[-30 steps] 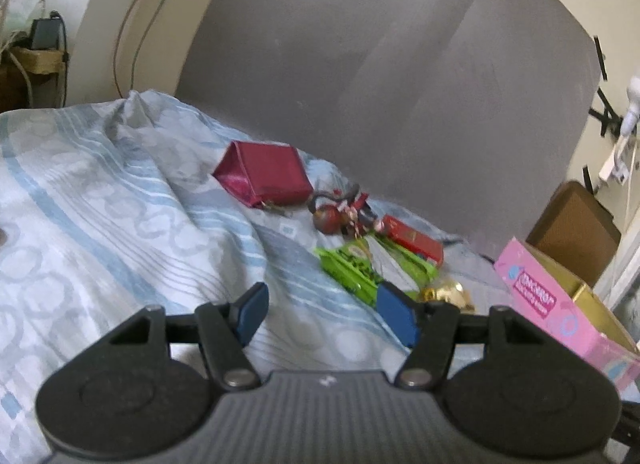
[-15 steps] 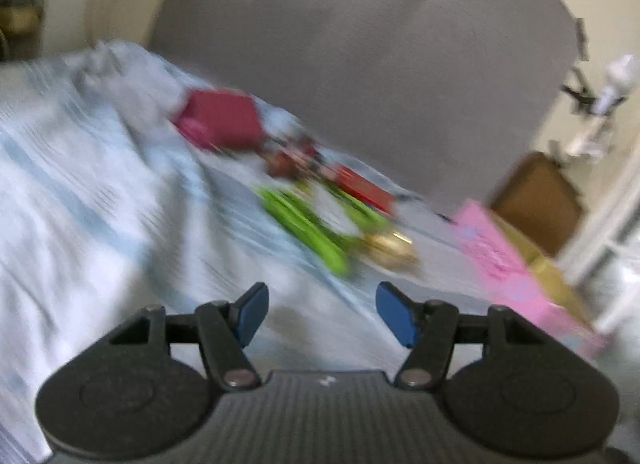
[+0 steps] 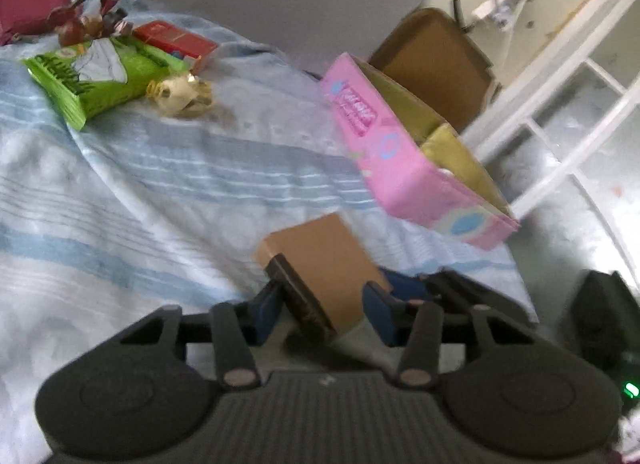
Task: Organize rigid objects
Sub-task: 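Lower the brown cardboard box into the pink tin and release it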
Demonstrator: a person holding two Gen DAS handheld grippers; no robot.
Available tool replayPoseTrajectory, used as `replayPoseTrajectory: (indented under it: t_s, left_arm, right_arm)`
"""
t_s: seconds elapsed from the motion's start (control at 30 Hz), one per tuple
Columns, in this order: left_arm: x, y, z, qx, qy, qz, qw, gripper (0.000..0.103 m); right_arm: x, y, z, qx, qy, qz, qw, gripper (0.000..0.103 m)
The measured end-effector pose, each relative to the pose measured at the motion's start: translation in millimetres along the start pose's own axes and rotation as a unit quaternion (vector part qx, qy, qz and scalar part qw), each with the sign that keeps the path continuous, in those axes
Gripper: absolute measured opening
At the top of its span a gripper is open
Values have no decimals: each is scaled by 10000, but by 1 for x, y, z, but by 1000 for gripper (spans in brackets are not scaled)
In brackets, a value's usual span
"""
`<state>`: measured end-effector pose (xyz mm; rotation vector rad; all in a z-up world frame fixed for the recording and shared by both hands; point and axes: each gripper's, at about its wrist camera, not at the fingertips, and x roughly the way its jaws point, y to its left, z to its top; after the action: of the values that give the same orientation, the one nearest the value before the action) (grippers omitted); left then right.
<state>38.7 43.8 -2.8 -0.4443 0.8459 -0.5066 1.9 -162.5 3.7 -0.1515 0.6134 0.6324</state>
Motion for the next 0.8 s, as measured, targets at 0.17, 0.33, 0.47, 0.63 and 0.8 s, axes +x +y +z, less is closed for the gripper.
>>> replayPoseTrajectory:
  t_s: [0.17, 0.33, 0.47, 0.63, 0.8]
  left_arm:
    - [-2, -26, 23, 292, -205, -198, 9992, 43]
    - [20, -71, 63, 749, -387, -414, 9956, 43]
    - [55, -106, 91, 1064, -387, -618, 9916, 43]
    - [110, -133, 114, 1291, -209, -658, 9892, 43]
    - [167, -149, 136, 1507, -170, -187, 9883, 61]
  right_arm:
    - [-17, -23, 9, 280, -437, -207, 9984, 69]
    - [-39, -47, 27, 215, -1012, -818, 9913, 69]
    - [-51, -85, 35, 428, -1286, -1323, 9819, 69]
    - [-47, -140, 37, 849, -1237, -1598, 9757, 69]
    - [-13, -177, 46, 802, -986, -2182, 9676, 70]
